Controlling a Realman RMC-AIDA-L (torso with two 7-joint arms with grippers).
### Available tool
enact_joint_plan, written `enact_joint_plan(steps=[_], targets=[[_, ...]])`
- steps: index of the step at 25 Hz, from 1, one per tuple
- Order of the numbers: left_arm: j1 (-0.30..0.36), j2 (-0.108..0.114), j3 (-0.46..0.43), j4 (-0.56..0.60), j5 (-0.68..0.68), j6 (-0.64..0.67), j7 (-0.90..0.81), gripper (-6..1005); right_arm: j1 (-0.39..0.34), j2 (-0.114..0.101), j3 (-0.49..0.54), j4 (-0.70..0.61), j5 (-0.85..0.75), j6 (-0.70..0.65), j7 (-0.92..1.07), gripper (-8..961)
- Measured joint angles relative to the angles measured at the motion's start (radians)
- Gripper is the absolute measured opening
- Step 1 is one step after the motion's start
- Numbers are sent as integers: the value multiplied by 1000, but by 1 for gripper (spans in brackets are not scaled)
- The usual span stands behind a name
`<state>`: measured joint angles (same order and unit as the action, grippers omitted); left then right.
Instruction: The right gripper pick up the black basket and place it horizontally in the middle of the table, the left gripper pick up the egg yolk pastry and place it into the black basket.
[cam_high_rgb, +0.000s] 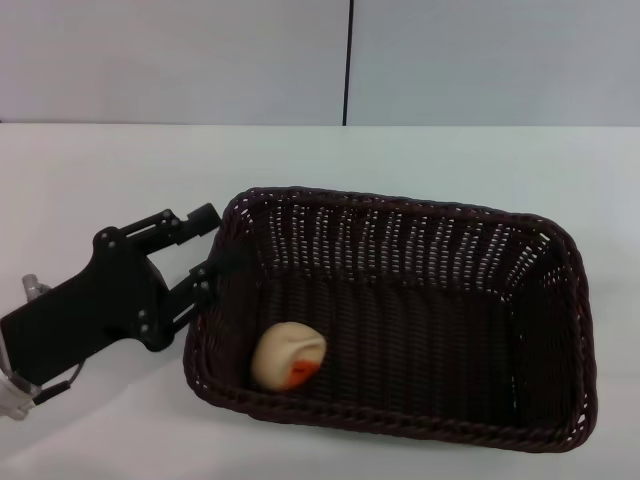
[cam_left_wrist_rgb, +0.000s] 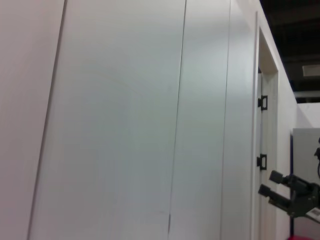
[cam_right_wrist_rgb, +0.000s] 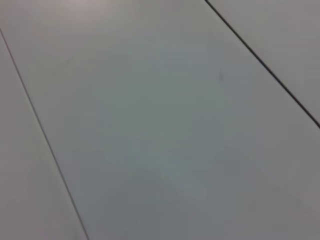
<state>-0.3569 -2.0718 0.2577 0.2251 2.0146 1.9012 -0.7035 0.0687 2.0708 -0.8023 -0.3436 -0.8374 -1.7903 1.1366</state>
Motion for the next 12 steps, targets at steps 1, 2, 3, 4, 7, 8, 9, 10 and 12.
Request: enact_joint_plan(steps=[1, 2, 3, 4, 7, 8, 9, 10, 12], targets=[[3, 1, -10, -1, -6, -7, 0, 337, -1, 0, 7, 0, 0, 0, 0, 632], [12, 4, -30, 0, -16, -16, 0, 385, -3, 0, 16, 1, -1, 0, -5, 632], [22, 5, -58, 2, -28, -23, 0, 433, -6, 0, 25, 5, -3, 0, -18, 632], [37, 7, -95, 4, -41, -31, 2, 481, -8, 1, 32, 11, -3, 0, -40, 632], [87, 9, -217, 8, -74, -50, 34, 568, -13, 4, 52, 47, 1, -1, -130, 632], [110, 9, -279, 3, -84, -61, 63, 598, -11, 5, 62, 67, 2, -1, -159, 632], [121, 9, -314, -1, -88, -68, 79, 627, -6, 5, 76, 95, 3, -1, -195, 632], [137, 8, -369, -15, -93, -83, 108, 656, -1, 5, 87, 119, 3, -2, -227, 632], [178, 7, -502, -70, -99, -127, 176, 714, 15, 7, 125, 186, 3, -3, -311, 631]])
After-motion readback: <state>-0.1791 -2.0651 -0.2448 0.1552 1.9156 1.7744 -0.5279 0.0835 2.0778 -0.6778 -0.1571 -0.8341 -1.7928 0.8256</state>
